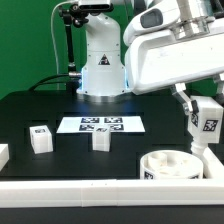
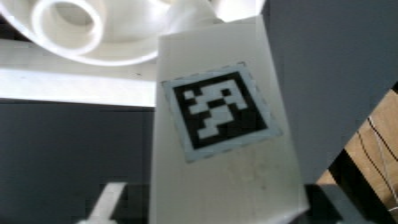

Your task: Assemble stool

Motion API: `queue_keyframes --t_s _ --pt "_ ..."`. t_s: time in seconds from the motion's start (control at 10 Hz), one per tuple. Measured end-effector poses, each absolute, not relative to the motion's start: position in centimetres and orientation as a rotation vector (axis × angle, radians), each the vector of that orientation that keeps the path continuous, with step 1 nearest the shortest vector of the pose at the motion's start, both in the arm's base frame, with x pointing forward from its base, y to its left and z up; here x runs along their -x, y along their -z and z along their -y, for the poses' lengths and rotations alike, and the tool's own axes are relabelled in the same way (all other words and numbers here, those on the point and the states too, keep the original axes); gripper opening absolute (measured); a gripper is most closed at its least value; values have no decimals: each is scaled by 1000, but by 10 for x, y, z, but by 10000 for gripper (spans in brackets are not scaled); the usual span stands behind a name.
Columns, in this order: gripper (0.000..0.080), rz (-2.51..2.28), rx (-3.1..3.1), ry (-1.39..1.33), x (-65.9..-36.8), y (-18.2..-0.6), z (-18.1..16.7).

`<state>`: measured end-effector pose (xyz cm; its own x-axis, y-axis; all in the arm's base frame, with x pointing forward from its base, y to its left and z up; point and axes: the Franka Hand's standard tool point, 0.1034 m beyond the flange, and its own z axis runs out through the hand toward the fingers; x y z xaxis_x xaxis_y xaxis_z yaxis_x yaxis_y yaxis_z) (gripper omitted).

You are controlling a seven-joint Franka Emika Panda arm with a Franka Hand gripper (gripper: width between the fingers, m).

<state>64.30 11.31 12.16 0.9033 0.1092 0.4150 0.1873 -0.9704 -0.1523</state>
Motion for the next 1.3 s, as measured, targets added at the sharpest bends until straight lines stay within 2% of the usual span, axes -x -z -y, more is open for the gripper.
queue_keyframes --t_s 0.4,0.7,1.3 --pt "327 231 2881 611 -642 -120 -112" --pt "327 248 2896 590 -640 -110 -91" --pt "327 255 2895 572 -635 -106 -97"
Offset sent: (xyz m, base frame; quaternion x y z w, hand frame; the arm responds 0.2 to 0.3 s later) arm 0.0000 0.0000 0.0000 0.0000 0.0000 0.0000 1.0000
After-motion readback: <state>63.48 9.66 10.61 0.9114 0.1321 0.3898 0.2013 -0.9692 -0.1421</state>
